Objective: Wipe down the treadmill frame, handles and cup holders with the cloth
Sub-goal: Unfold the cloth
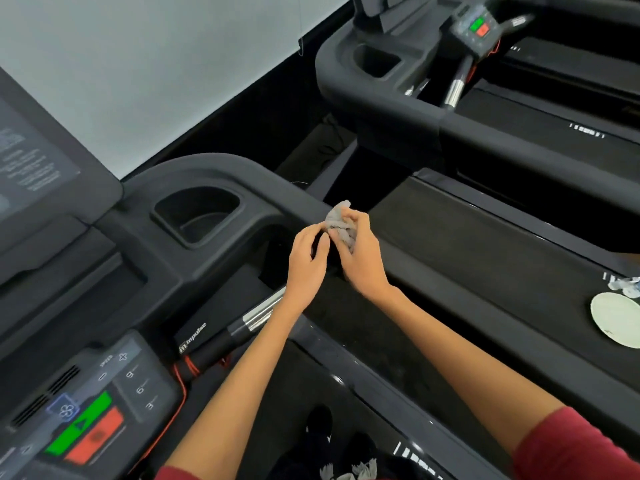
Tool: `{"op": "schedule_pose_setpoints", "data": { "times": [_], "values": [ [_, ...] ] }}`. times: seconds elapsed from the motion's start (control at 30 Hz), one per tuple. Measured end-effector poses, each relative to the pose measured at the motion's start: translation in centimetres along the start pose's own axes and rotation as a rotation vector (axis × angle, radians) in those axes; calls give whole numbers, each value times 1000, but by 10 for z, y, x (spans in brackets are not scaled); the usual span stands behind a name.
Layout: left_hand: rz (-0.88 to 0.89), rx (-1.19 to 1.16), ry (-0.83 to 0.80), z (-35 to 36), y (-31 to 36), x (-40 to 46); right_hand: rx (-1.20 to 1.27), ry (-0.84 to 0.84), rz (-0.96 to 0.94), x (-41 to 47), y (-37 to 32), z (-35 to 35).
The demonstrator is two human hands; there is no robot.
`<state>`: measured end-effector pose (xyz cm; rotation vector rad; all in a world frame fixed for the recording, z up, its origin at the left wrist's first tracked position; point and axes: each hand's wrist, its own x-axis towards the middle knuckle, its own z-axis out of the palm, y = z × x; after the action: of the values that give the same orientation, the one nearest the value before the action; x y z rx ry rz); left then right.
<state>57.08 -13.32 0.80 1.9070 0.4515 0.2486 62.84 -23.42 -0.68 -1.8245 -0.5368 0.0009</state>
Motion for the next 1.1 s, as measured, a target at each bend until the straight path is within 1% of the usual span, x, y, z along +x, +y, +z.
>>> {"op": "schedule_pose_setpoints", "data": {
  "times": [0.03, 0.1, 0.17, 0.23, 0.3, 0.4, 0.43, 0.5, 0.57, 0.63, 0.73, 0.83, 0.93, 0.97, 1.03, 1.1],
  "values": [
    [-56, -80, 21, -8, 4, -1, 57, 13, -26, 0, -6, 4],
    [-184, -298, 0, -22, 13, -7, 89, 5, -80, -2, -18, 13],
    [-302, -542, -46, -38, 15, -15, 101, -35, -103, -7, -31, 25],
    [-405, -753, -55, -56, 15, -22, 102, -82, -151, -14, -43, 37],
    [-449, -899, -5, -76, 19, -33, 88, -155, -246, -24, -54, 48],
    [-417, -1062, 112, -104, 24, -56, -21, -259, -456, -35, -63, 59],
    [-401, -1078, 148, -113, 24, -65, -28, -304, -489, -39, -68, 60],
    [-347, -1037, 231, -128, 23, -84, 87, -455, -454, -48, -81, 60],
    [-282, -951, 313, -140, 24, -102, 269, -551, -331, -57, -97, 60],
    [-239, -869, 381, -150, 30, -123, 380, -586, -165, -63, -112, 62],
    [-156, -785, 451, -158, 36, -152, 440, -668, 27, -69, -132, 71],
    [-91, -709, 521, -162, 41, -181, 447, -787, 97, -79, -149, 80],
    [-63, -642, 632, -166, 44, -211, 447, -855, 124, -94, -163, 92],
    [-56, -605, 671, -168, 44, -222, 436, -852, 92, -99, -167, 95],
    [-62, -547, 749, -172, 45, -245, 399, -844, -30, -109, -177, 101],
    [-83, -512, 810, -178, 45, -268, 396, -886, -123, -118, -190, 106]
  ]
}}
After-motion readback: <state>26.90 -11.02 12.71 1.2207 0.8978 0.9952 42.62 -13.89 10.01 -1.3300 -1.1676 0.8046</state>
